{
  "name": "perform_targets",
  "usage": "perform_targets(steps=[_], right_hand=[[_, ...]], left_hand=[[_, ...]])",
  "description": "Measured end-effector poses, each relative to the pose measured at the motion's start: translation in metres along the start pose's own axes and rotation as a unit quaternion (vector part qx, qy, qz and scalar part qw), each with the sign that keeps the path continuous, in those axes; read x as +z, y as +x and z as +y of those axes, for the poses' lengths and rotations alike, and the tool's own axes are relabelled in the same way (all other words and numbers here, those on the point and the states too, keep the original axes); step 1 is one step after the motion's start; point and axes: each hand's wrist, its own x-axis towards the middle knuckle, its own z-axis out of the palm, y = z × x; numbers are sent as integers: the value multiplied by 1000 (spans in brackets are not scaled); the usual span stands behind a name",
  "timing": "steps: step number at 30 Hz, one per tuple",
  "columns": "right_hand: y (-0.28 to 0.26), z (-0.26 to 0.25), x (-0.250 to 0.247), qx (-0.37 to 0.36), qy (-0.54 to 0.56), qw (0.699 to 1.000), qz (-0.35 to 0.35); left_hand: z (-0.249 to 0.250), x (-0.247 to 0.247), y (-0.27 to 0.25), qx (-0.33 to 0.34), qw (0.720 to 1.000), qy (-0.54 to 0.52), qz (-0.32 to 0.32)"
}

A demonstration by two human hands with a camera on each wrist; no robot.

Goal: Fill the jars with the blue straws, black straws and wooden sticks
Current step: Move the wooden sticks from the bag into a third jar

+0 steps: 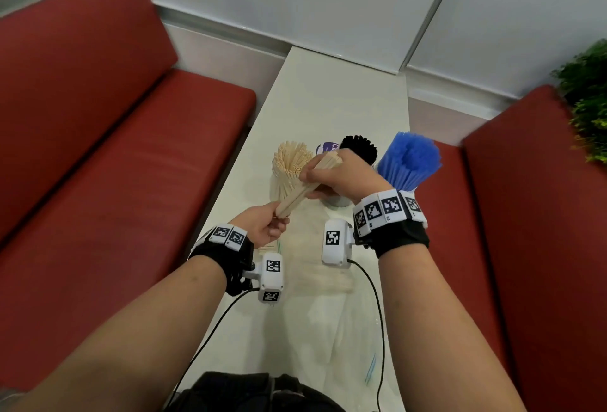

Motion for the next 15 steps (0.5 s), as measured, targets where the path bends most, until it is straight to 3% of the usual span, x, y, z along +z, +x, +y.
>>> perform_targets(steps=[6, 15], right_hand=[[28, -25, -21, -81, 71, 987, 118], [56, -4, -18, -42, 101, 981, 158]], left_hand=[[7, -30, 15, 61, 980, 107, 155], [-21, -28, 31, 26, 944, 285, 165]])
